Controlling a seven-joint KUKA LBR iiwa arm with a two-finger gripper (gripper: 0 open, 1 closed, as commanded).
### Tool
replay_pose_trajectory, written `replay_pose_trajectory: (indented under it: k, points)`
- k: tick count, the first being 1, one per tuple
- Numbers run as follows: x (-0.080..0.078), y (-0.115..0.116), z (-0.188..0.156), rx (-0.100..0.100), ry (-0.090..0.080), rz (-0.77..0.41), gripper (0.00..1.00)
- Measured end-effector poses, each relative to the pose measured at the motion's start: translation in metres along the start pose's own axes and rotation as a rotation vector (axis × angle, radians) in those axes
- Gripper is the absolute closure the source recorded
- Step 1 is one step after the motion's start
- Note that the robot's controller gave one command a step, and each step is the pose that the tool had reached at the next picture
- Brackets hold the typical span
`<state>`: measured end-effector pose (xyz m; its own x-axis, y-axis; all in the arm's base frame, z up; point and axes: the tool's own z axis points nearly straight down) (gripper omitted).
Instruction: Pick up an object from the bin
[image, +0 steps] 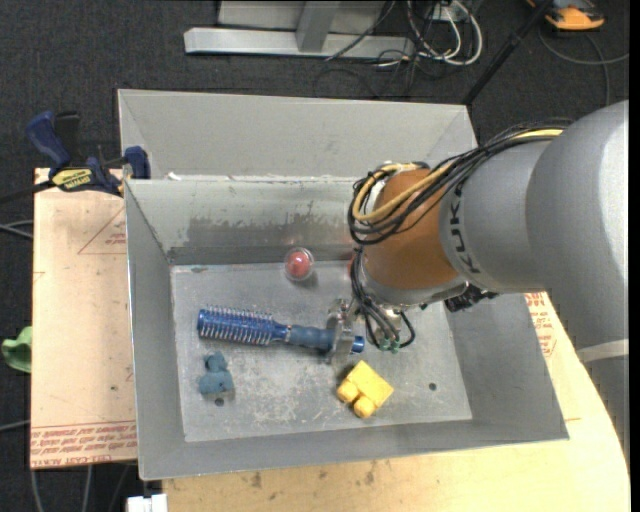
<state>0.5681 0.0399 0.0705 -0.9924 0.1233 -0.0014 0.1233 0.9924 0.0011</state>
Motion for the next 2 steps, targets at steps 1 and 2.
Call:
replay_pose_trajectory:
  k: [1,2]
  points:
    - [-0.0134,-0.0340,-0.2156,-0.001,-0.011,0.037,1.00]
    - [-0.0119,-0.0338,-0.2108,0.001,-0.002,0.035,0.00]
